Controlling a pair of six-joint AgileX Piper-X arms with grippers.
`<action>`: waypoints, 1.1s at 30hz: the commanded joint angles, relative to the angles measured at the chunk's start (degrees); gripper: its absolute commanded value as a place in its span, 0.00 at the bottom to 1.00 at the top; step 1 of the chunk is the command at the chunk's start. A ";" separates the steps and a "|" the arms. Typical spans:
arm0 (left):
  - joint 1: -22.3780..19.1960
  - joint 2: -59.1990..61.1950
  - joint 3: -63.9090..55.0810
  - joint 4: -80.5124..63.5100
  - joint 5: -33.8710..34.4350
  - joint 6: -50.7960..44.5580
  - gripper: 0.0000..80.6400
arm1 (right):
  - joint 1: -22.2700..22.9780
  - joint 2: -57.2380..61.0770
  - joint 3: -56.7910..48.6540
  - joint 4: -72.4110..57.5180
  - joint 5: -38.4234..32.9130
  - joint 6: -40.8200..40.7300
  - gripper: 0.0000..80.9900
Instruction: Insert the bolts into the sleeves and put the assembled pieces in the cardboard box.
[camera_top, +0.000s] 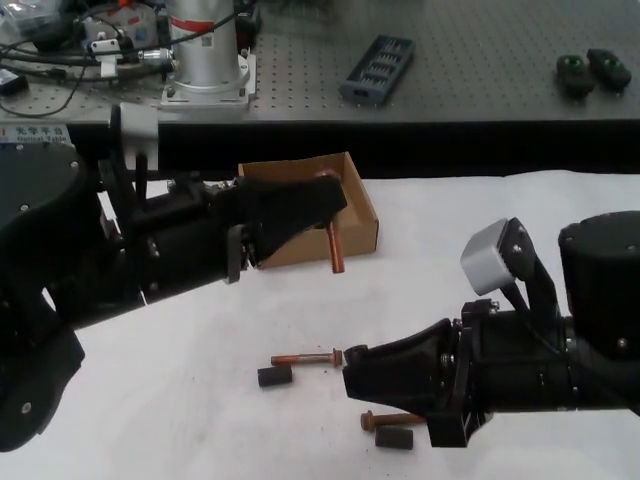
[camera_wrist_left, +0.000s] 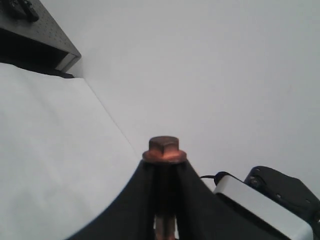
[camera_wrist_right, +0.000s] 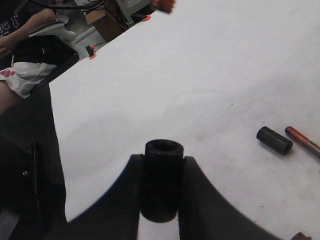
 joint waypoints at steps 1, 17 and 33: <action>-0.23 -0.01 -0.66 -0.95 0.48 1.46 0.01 | -0.18 -0.76 -0.22 -3.89 0.36 1.31 0.07; -0.23 0.16 -0.66 -0.95 8.19 6.42 0.01 | -1.54 1.92 -0.22 -12.81 -1.26 8.13 0.07; -0.23 0.16 -0.66 -0.95 4.59 7.39 0.01 | -1.41 3.05 -0.22 -17.73 -5.44 12.46 0.07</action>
